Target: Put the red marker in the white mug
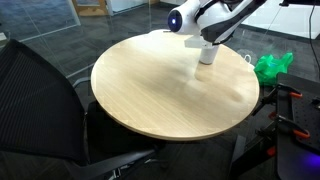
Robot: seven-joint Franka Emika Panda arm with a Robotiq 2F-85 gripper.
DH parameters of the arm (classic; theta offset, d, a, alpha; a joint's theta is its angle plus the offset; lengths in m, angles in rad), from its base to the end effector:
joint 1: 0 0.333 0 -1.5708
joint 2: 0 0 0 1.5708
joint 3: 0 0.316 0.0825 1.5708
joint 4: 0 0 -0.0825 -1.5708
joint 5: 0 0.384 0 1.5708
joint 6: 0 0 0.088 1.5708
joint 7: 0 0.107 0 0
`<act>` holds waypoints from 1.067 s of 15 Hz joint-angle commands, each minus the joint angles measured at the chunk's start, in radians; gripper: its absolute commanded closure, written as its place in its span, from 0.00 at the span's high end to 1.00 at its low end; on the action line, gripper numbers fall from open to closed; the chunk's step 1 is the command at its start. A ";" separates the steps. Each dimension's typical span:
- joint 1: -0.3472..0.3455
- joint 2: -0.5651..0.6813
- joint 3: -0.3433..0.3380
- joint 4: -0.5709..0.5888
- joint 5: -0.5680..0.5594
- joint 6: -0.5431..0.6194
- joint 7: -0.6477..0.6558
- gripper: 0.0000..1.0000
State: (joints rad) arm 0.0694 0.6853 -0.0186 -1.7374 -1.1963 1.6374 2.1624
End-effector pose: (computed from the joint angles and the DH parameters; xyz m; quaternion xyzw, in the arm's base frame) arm 0.6179 -0.0617 0.1962 0.5913 -0.5386 0.3142 0.5114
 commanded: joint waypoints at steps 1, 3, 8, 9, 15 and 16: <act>0.016 -0.116 0.007 -0.036 0.009 -0.025 0.016 1.00; 0.020 -0.171 0.009 -0.048 0.006 -0.026 0.027 1.00; 0.023 -0.284 0.018 -0.075 0.004 -0.029 0.036 1.00; 0.022 -0.301 0.019 -0.082 0.004 -0.029 0.036 1.00; 0.013 -0.274 0.020 -0.053 -0.001 -0.017 0.008 1.00; 0.013 -0.274 0.020 -0.055 -0.001 -0.017 0.010 1.00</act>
State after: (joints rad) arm 0.0887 0.4108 -0.0070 -1.7943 -1.1962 1.6241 2.1730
